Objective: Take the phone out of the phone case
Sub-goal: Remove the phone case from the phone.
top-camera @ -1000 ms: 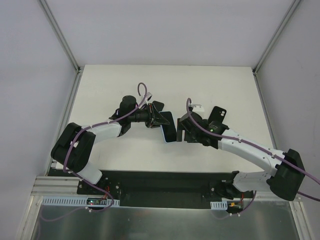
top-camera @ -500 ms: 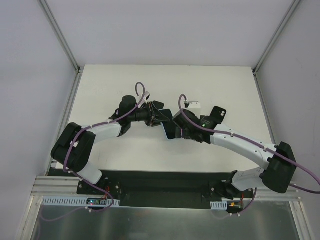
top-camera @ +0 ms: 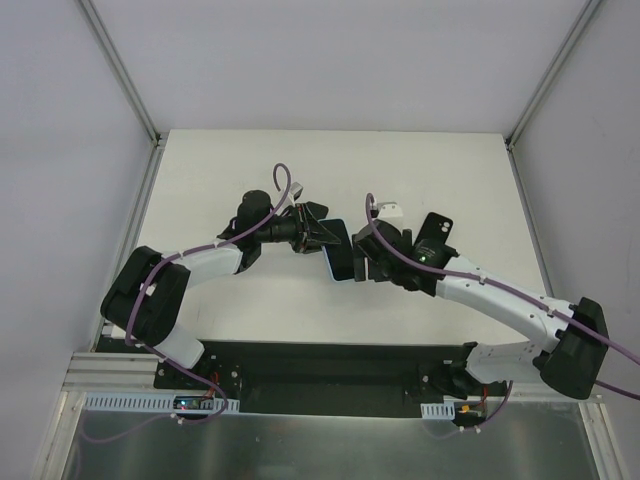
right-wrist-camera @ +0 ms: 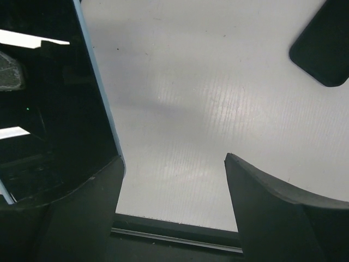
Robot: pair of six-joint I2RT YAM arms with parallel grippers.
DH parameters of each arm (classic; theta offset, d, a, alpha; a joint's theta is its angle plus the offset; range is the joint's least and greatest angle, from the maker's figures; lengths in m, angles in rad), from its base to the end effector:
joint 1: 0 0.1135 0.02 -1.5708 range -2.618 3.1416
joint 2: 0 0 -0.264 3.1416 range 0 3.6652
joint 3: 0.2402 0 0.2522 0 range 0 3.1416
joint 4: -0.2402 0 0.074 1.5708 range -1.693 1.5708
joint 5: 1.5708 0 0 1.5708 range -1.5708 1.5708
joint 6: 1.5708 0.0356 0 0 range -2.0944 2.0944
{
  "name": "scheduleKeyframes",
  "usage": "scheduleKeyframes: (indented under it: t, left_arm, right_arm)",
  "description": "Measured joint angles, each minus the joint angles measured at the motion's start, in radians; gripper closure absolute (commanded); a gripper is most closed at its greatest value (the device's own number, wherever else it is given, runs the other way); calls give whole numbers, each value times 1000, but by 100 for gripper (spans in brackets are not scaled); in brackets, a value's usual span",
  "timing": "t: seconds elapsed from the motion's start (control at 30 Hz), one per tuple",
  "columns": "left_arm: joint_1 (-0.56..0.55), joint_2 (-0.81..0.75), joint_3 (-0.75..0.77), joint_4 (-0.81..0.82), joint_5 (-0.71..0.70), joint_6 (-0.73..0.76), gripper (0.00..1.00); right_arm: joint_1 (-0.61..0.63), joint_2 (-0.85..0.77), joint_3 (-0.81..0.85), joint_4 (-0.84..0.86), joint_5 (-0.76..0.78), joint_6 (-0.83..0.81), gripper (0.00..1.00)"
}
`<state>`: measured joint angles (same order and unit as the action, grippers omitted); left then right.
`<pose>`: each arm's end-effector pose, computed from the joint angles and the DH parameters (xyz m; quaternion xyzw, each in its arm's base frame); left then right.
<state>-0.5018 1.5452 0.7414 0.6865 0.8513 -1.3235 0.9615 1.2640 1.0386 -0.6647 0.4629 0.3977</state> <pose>0.2705 -0.1790 0.2313 -0.0203 0.7336 -0.6675 0.1260 0.1613 0.2033 0.2866 -0.1817 0.9026 0.0360 0.3886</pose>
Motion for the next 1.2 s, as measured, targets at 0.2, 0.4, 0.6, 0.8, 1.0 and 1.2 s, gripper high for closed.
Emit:
scheduleKeyframes:
  t: [0.2, 0.4, 0.6, 0.8, 1.0, 1.2]
  left_arm:
    - [0, 0, 0, 0, 0, 9, 100]
    - [0, 0, 0, 0, -9, 15, 100]
    - [0, 0, 0, 3, -30, 13, 100]
    - [0, 0, -4, 1, -81, 14, 100]
    - [2, 0, -6, -43, -106, 14, 100]
    - [6, 0, -20, -34, -97, 6, 100]
  right_arm:
    - [-3, 46, 33, -16, -5, -40, 20]
    - [-3, 86, 74, -51, 12, -58, 20]
    - [-11, 123, 93, -59, 29, -63, 20]
    - [-77, 127, 34, 42, -38, -45, 20]
    - [-103, 135, -3, 98, -102, -35, 20]
    - [-112, 105, -10, 98, -143, -46, 19]
